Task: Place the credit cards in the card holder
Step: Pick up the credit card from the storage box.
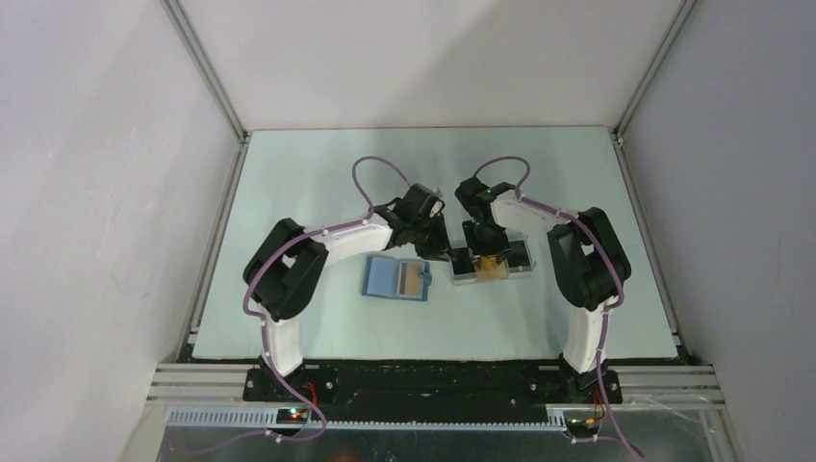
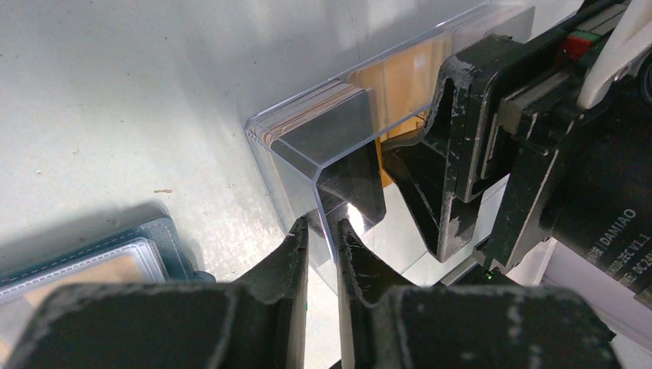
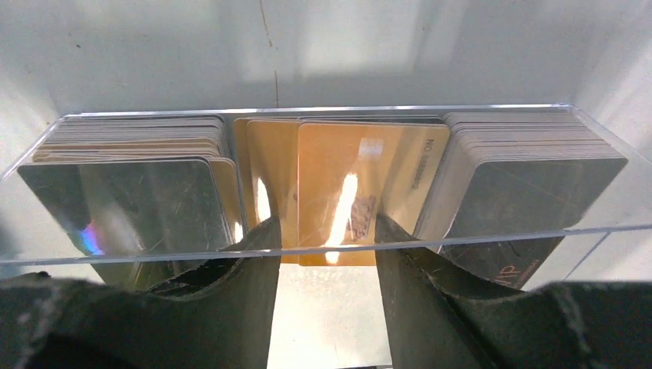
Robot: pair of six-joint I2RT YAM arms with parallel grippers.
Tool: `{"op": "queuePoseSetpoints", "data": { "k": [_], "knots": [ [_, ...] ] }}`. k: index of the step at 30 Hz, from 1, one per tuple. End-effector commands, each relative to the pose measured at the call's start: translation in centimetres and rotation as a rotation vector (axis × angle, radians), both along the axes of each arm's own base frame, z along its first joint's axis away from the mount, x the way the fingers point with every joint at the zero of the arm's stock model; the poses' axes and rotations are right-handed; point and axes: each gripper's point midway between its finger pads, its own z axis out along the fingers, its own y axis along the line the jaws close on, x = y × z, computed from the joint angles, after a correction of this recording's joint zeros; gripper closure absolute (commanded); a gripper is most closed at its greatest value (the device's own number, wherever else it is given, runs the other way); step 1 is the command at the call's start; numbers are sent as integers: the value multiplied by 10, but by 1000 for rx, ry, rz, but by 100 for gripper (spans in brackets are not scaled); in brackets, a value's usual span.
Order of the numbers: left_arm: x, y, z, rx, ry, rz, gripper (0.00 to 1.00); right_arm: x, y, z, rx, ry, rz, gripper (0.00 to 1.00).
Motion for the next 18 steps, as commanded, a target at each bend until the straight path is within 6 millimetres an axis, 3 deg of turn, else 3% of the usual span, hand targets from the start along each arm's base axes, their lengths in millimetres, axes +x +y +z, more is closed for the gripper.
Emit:
{"op": "queuePoseSetpoints", "data": {
  "k": [1, 10, 14, 18],
  "knots": [
    [-2, 2, -13, 42, 9, -24, 96, 5, -25, -8, -160, -17, -5, 48],
    [-2, 2, -12, 42, 7, -27, 96, 8, -29, -3, -133, -20, -12, 56],
    [-3, 2, -13, 45, 7, -29, 95, 3, -13, -6, 3, 27, -17, 51],
    [-3, 3, -15, 48, 12, -28, 96, 2, -16, -8, -13, 34, -11, 37]
  ]
}}
